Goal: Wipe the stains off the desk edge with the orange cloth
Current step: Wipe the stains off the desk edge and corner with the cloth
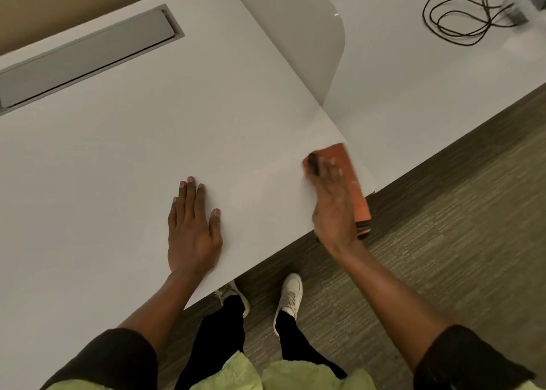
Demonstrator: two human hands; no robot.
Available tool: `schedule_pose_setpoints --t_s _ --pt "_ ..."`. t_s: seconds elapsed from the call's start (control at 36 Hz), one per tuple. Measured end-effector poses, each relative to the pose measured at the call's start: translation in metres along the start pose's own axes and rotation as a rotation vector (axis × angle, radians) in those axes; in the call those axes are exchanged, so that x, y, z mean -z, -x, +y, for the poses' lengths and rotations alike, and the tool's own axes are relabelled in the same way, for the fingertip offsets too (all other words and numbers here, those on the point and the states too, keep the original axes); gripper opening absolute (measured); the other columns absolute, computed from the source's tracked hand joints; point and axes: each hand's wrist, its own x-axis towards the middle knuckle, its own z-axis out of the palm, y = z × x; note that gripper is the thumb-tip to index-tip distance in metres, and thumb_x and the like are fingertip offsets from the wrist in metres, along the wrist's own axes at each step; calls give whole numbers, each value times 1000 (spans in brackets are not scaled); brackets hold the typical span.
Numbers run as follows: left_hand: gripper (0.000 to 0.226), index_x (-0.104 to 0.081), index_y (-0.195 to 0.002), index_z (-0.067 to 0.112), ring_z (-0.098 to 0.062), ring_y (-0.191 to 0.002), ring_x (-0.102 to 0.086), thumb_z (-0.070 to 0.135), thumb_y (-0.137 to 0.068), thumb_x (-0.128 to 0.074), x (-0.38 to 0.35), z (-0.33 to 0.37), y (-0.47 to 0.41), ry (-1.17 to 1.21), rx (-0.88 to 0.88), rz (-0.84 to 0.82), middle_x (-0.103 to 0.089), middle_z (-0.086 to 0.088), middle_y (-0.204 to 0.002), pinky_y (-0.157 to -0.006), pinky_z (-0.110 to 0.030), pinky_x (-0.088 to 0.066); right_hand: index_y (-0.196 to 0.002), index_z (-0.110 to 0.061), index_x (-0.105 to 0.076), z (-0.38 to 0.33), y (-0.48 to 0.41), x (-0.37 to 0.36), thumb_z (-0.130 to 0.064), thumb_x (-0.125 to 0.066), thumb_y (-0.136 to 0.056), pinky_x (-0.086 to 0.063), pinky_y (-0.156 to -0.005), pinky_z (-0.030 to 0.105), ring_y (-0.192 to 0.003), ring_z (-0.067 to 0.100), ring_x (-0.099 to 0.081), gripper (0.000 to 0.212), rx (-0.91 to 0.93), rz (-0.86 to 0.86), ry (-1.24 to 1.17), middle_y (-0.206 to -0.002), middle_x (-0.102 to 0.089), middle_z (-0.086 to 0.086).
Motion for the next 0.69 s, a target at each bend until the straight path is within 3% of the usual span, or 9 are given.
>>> schedule_pose_setpoints --t_s 0.08,0.17,0.28,0.36,0.42,0.5,0.61,0.69 --pt "69 -18 -177 15 -11 -173 6 44 -115 -26 0 1 0 0 -2 -8 -2 3 -187 -141 -43 -7 -164 -15 -34 -20 51 -10 22 -39 -83 -19 -134 50 -164 31 -15 89 288 -109 -35 -174 -24 14" --pt "69 -19 -177 15 -10 -172 7 44 -115 -25 -1 0 0 5 0 -6 -2 3 -187 -141 -42 -6 -160 -17 -42 -3 74 -3 21 -53 -77 -22 -132 50 -162 34 -25 93 441 -142 51 -172 -31 14" --pt "68 -19 -177 14 -10 -172 7 44 -115 -25 -1 -3 0 3 0 -4 -1 3 -187 -140 -42 -6 -155 -29 -51 43 29 21 19 -54 -86 -30 -130 49 -162 26 -27 84 138 16 72 -169 -38 7" --pt "68 -20 -176 13 -11 -173 6 42 -115 -28 -1 -3 0 -2 -7 1 -3 2 -187 -140 -43 -7 -150 -24 -58 62 -18 25 18 -53 -90 -38 -125 53 -157 33 -37 74 -46 95 2 -163 -49 10" --pt "68 -20 -176 13 -12 -173 4 41 -115 -29 -2 -2 -2 -2 -10 1 -4 1 -187 -140 -44 -8 -155 -20 -52 54 -30 19 20 -52 -91 -32 -129 53 -158 36 -34 75 -95 71 11 -165 -45 14" --pt "68 -19 -177 14 -12 -173 5 42 -115 -28 -4 -1 -2 2 -9 6 -3 2 -187 -140 -45 -9 -162 -12 -40 24 -8 1 17 -55 -90 -24 -132 52 -162 36 -23 79 75 4 47 -171 -31 16" --pt "69 -18 -177 15 -11 -173 6 44 -115 -26 -5 -4 -3 -6 -8 6 -2 2 -187 -140 -46 -10 -158 -10 -44 -6 49 -18 24 -46 -81 -25 -132 54 -163 36 -18 85 324 -112 -20 -172 -28 18" --pt "69 -18 -177 15 -11 -173 6 45 -115 -26 -4 -4 -3 -8 -5 4 -2 3 -187 -140 -45 -9 -157 -16 -45 7 67 -13 22 -55 -75 -29 -130 54 -162 35 -23 92 438 -131 46 -172 -31 15"
